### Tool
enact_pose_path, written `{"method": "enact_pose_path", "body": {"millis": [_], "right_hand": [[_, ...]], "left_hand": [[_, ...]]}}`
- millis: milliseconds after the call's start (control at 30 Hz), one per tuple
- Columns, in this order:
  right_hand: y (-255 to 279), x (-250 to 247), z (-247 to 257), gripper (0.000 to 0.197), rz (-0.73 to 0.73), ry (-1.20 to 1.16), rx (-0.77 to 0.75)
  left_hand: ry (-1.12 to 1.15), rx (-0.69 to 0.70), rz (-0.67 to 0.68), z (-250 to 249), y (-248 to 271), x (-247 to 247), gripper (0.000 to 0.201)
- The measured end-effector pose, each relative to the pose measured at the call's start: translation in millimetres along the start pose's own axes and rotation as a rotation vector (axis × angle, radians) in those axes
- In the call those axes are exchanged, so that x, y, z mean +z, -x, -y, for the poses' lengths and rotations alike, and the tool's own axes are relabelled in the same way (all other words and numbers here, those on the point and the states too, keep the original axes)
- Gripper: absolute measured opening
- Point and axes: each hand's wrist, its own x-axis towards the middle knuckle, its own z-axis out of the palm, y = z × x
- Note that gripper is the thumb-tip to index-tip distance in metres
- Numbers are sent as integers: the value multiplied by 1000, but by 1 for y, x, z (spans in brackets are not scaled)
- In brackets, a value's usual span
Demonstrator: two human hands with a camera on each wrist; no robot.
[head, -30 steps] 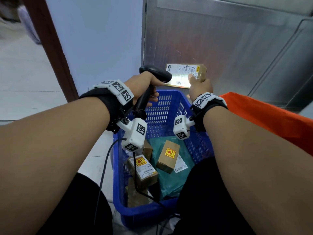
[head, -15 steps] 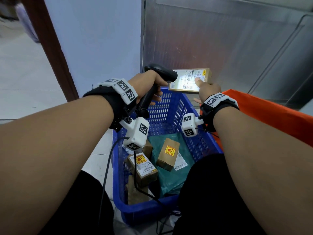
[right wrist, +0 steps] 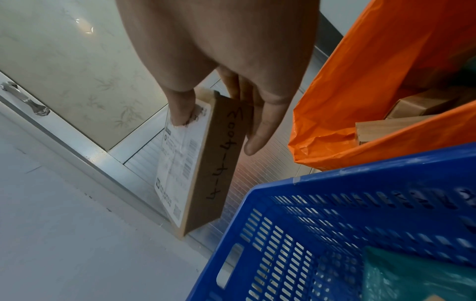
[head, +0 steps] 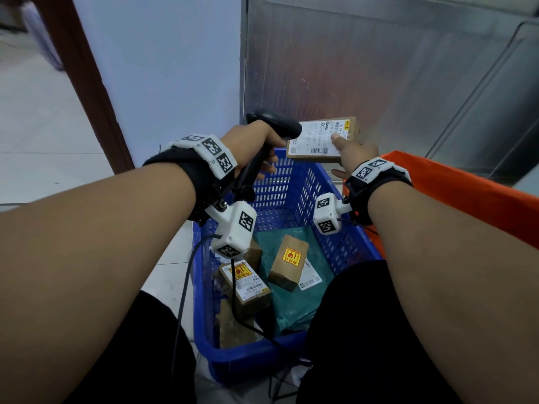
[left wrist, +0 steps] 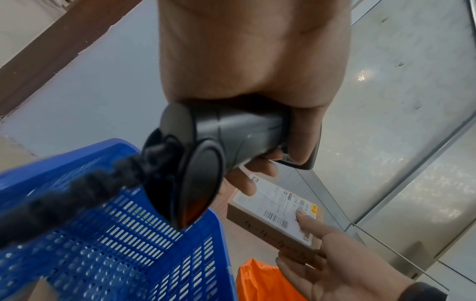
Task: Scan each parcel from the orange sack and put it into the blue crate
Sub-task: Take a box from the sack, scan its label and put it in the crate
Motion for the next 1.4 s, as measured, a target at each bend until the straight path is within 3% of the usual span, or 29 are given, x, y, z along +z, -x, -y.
{"method": "enact_pose_path", "body": {"millis": [100, 200, 467, 533, 600, 667, 800, 933, 1067, 1233, 1400], "right_hand": [[1, 1, 0, 48, 31, 44, 24], [2, 4, 2, 53, 59, 85, 62], [13, 21, -2, 51, 216, 307, 96], [11, 25, -5, 57, 230, 318, 110], [13, 28, -5, 49, 256, 353, 81], [16, 32, -5, 45, 278, 386, 48], [19, 39, -9, 66, 256, 402, 25], [18, 44, -11, 68, 236, 435, -29], [24, 47, -12, 72, 253, 667, -190], [31, 57, -14, 82, 340, 894, -330], [30, 73, -15, 75, 380, 923, -370]], "left_hand": [[14, -2, -35, 3, -2, 0, 13], [41, 6, -108, 7, -7, 0, 14], [118, 39, -331, 24, -23, -7, 31], [154, 35, -368, 27, -26, -9, 28], [179, 17, -391, 29, -28, -11, 25], [185, -13, -398, 31, -29, -14, 29], [197, -73, -397, 41, -31, -22, 25], [231, -148, -413, 55, -33, -30, 24], [243, -228, -405, 59, -34, -33, 26], [237, -245, -409, 59, -38, -26, 24], [235, -237, -389, 60, -41, -16, 29]]}}
